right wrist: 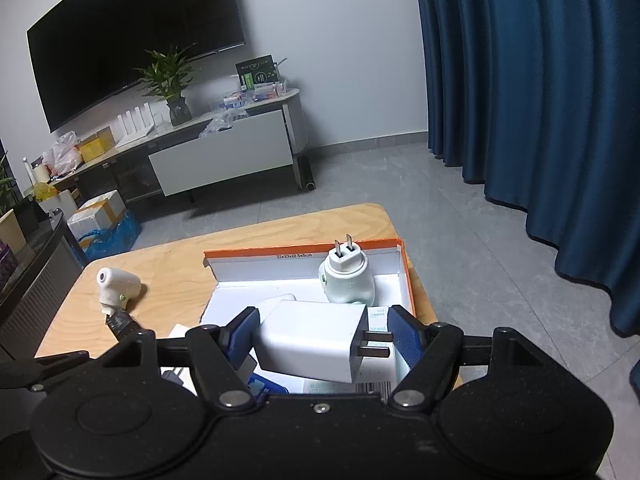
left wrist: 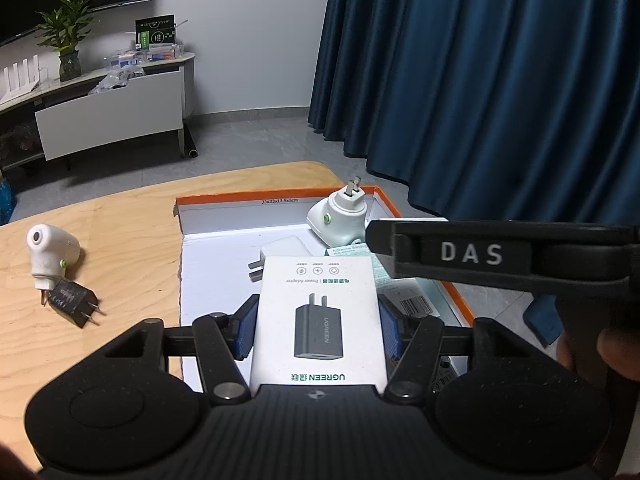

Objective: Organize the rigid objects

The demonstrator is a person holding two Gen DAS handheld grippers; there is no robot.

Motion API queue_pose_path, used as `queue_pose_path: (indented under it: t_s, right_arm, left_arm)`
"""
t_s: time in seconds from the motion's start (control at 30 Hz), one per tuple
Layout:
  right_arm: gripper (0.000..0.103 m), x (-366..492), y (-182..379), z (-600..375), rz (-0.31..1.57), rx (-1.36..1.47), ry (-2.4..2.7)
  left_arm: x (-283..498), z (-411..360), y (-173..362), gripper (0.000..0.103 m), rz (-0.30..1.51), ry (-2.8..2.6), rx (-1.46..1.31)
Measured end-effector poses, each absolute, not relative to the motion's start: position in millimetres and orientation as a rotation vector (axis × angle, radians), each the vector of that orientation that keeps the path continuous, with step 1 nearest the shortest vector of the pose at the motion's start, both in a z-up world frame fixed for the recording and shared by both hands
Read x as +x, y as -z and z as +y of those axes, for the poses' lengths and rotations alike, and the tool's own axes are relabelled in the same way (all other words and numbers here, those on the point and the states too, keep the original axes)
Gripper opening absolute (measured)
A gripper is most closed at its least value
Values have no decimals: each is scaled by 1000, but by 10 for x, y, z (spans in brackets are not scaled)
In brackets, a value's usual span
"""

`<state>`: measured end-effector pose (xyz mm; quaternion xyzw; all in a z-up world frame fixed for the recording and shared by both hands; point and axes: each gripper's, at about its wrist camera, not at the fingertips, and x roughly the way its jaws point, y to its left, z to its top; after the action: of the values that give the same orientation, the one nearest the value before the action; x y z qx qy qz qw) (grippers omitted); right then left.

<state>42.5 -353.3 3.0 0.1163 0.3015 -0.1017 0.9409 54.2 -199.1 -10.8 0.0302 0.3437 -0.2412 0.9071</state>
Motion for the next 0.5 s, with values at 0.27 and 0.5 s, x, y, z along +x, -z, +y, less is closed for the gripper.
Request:
queue_pose_path:
  t_s: [0.27,0.5]
  right_arm:
    - [85,616,38,-3600,614,247,213]
    - [86,487,-98,-3725,534,269,248]
  left_arm:
    - [633,-2056,145,60,716,508,67]
    - [663,-2088,173,60,723,517,67]
